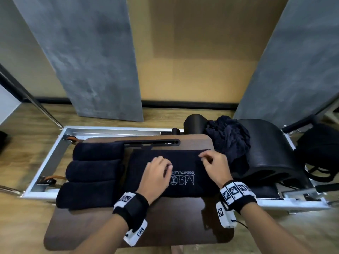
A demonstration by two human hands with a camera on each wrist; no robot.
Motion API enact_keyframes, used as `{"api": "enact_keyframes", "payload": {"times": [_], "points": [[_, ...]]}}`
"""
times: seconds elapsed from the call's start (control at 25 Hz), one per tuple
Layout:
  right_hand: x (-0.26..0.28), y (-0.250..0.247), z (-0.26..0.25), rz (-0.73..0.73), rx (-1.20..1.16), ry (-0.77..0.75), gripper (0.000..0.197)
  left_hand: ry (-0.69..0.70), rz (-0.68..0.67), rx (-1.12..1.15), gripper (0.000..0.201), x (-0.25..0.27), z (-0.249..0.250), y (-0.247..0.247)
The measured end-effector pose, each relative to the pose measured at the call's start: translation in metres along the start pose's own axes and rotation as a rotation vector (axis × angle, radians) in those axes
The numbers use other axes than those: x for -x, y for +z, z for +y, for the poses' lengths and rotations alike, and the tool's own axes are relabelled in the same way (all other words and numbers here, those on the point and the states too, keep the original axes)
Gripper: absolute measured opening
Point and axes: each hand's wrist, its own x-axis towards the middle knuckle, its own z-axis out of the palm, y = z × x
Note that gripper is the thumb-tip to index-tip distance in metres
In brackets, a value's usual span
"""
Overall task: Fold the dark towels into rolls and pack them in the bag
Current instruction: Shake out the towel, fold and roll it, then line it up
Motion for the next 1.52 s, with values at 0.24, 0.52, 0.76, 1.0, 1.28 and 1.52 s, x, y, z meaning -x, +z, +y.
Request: {"api": "enact_keyframes", "payload": {"times": [0.24,0.52,0.76,1.0,1.28,1.52], "points": [[0.03,-0.005,-0.003,-0.135,0.325,-0.042,0.021,0.1,-0.247,-0.166,0.026,0.029,-0.007,0.022],[0.136,0.008,-0.029,-0.489,0.258,-0.248,0.024,0.009,-0.274,-0.277,0.057,0.059,-0.005,0.016],[0.208,0.029,-0.021,-0.438,0.244,-0.308,0.048,0.118,-0.313,-0.263,0.069,0.148,-0.011,0.023],[0.238,0.035,-0.015,-0.356,0.39,-0.354,0.062,0.258,-0.298,-0.201,0.069,0.195,-0.038,0.011],[0.232,0.034,-0.024,-0.339,0.347,-0.294,0.051,0.168,-0.118,0.065,0.01,0.192,-0.03,-0.012],[0.232,0.039,-0.035,-0.318,0.447,-0.28,0.058,-0.189,-0.202,0.13,0.015,0.163,-0.01,-0.016]]}}
